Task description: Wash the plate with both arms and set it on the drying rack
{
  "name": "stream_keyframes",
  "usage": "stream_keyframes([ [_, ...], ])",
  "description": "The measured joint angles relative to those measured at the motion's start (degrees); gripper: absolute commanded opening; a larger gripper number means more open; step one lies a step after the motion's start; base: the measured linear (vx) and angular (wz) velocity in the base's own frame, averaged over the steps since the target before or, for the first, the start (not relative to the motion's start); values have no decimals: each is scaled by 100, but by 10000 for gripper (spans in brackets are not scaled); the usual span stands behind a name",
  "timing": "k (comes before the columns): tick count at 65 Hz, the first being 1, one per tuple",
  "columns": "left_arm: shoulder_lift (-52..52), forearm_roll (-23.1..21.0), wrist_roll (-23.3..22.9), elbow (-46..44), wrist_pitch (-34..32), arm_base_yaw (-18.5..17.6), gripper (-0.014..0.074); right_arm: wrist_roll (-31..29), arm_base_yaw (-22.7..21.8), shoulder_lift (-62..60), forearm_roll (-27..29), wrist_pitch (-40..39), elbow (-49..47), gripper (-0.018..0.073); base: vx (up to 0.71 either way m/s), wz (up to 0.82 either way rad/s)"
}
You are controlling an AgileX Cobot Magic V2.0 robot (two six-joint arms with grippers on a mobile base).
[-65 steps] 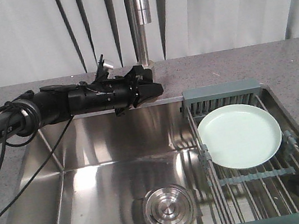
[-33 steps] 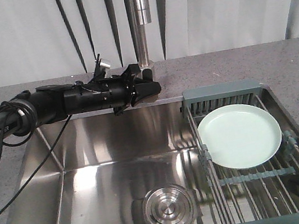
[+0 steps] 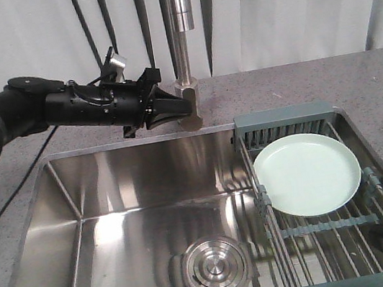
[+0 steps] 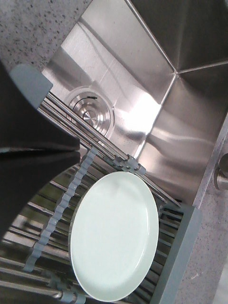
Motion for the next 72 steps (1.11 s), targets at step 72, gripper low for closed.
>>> stream_keyframes([
  [72, -8805, 3723, -403, 6239, -2579, 166, -6, 0, 0, 0, 5, -347, 0, -6, 0, 0],
])
